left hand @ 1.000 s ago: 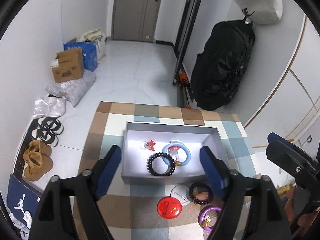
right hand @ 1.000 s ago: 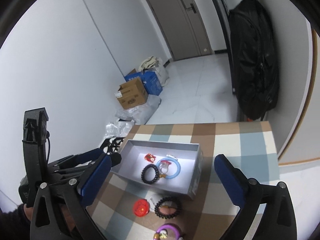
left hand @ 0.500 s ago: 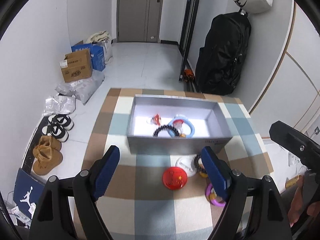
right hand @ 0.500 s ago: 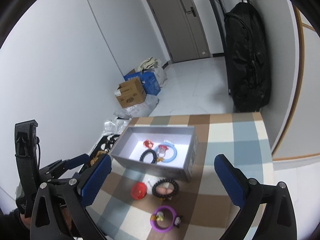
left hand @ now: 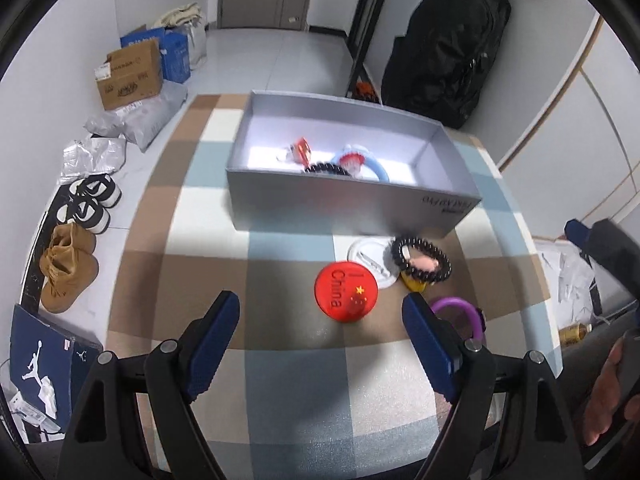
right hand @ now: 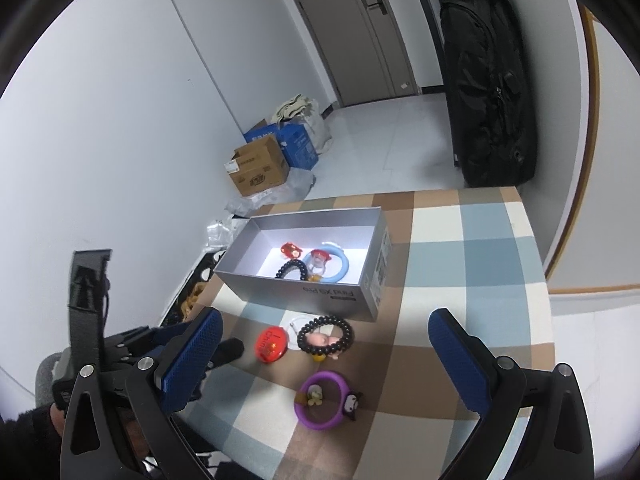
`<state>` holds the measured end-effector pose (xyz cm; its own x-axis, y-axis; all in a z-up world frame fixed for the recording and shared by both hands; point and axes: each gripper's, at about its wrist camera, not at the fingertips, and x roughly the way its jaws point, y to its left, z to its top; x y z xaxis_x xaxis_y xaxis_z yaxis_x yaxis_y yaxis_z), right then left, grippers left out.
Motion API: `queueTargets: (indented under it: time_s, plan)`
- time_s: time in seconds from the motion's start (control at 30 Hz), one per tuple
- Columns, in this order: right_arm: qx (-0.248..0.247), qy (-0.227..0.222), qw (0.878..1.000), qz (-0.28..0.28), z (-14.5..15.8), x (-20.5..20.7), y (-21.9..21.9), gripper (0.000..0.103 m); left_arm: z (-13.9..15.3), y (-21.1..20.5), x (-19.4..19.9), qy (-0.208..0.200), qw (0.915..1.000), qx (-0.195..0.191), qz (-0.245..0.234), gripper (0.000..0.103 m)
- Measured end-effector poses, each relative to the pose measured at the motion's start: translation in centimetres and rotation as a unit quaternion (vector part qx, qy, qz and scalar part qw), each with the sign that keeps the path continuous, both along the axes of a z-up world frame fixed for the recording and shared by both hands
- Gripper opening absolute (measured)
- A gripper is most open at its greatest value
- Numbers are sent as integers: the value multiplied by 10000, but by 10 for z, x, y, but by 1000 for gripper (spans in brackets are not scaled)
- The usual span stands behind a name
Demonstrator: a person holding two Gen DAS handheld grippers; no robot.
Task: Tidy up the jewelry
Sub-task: 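Move the left gripper over the red 'China' badge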
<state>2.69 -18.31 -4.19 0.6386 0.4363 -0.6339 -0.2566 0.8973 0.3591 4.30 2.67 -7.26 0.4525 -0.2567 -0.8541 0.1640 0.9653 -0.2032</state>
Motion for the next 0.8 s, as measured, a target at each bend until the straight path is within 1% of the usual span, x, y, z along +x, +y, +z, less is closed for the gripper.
queueTargets:
  time_s: [0.07, 0.17, 0.27, 0.43, 0.47, 0.5, 0.57, 0.63, 0.73, 0.8]
  plan:
    - [90, 77, 9999, 17, -1, 2, -1, 103, -4, -6, 1, 47, 9998, 147, -79, 80]
    - [182, 158, 9997, 13, -4, 3, -4, 103, -10, -10, 2, 114, 9995, 247, -175, 78]
    - [190, 182, 9997, 20, -5, 4, -4, 103, -13, -12, 3, 163, 9990, 392, -169, 78]
    - [183, 282, 9994, 102, -11, 4, -3, 103, -16, -14, 9, 155, 9987, 445, -203, 78]
    - [176, 314, 9993, 118, -12, 5, -3, 103, -17, -14, 10, 175, 9986, 445, -207, 76]
    - [170, 330, 9992, 125, -13, 5, -3, 103, -20, -15, 11, 223, 9986, 433, -209, 69]
    - [197, 353, 9991, 120, -15, 7, -4, 103, -22, -14, 14, 302, 9986, 375, -210, 63]
    - [238, 370, 9990, 113, -15, 8, -6, 103, -22, -14, 14, 225, 9987, 420, -200, 63]
    - [278, 370, 9989, 91, -15, 8, -8, 103, -22, -15, 16, 191, 9986, 432, -220, 57]
    - [295, 381, 9988, 90, -15, 9, -9, 103, -22, -17, 15, 155, 9982, 501, -295, 46]
